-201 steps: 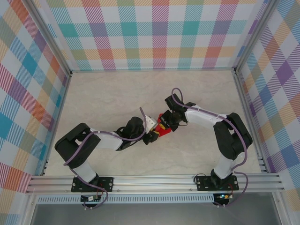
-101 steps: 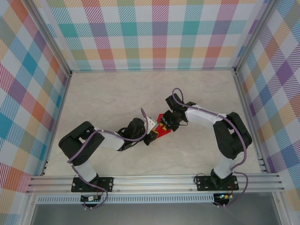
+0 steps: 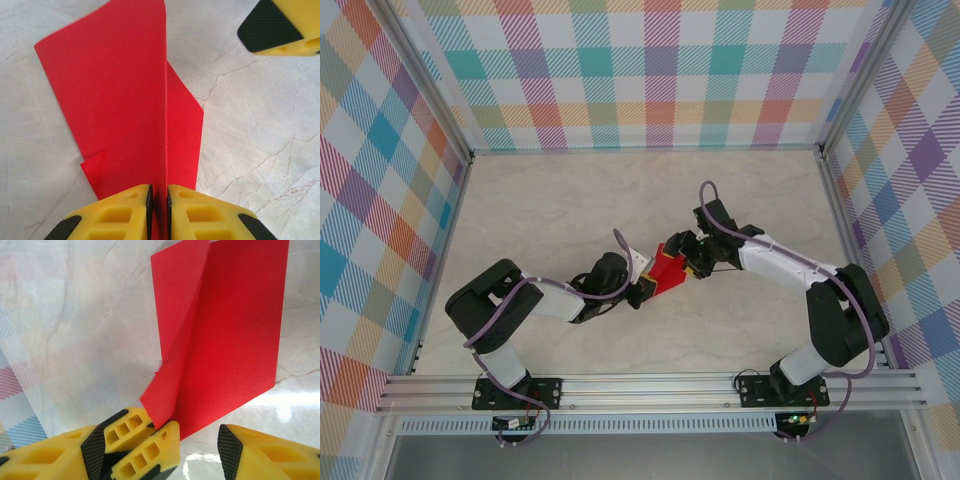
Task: Fold a paper plane with a square sheet of paper (pick it up from the middle)
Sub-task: Third fold the triangle at the center of the table, then fourth fold the wing at the center of the table.
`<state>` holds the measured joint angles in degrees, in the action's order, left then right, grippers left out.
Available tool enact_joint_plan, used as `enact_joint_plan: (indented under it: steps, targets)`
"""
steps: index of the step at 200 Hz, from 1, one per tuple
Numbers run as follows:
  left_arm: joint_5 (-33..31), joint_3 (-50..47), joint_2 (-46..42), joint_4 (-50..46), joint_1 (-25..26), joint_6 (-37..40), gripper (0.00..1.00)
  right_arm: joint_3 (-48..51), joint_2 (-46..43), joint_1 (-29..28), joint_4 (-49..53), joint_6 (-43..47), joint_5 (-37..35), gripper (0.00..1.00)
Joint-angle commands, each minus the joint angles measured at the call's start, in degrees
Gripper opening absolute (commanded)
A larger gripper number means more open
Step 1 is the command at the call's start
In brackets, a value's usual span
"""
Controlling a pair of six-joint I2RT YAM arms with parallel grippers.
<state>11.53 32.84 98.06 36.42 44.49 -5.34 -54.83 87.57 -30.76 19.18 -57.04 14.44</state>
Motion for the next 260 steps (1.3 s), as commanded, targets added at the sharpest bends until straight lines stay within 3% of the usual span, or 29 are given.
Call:
enact_joint_plan:
  steps: [1, 27, 78, 193, 260]
  targets:
    - [0.5, -0.9, -0.5, 1.8, 0.6, -6.4, 0.16, 2.6, -1.3, 0.4, -4.6, 9.0, 4.2, 0.62]
    - [-0.4, -1.7, -0.1, 2.8, 0.6, -12.0, 0.15, 3.9, 0.0, 0.3, -6.6, 11.3, 6.3, 0.55]
    - [2.1, -0.7, 0.3, 2.2, 0.2, -18.4, 0.12, 3.6, 4.1, 0.4, -8.4, 15.0, 7.8, 0.51]
    - [10.1, 5.6, 3.4, -5.5, -1.7, -21.7, 0.10, 3.8, 7.6, 3.4, -11.1, 23.4, 10.3, 0.49]
    - [10.7, 6.6, 4.5, -6.9, -2.2, -24.0, 0.10, 5.0, 8.3, 4.0, -13.3, 25.4, 11.8, 0.48]
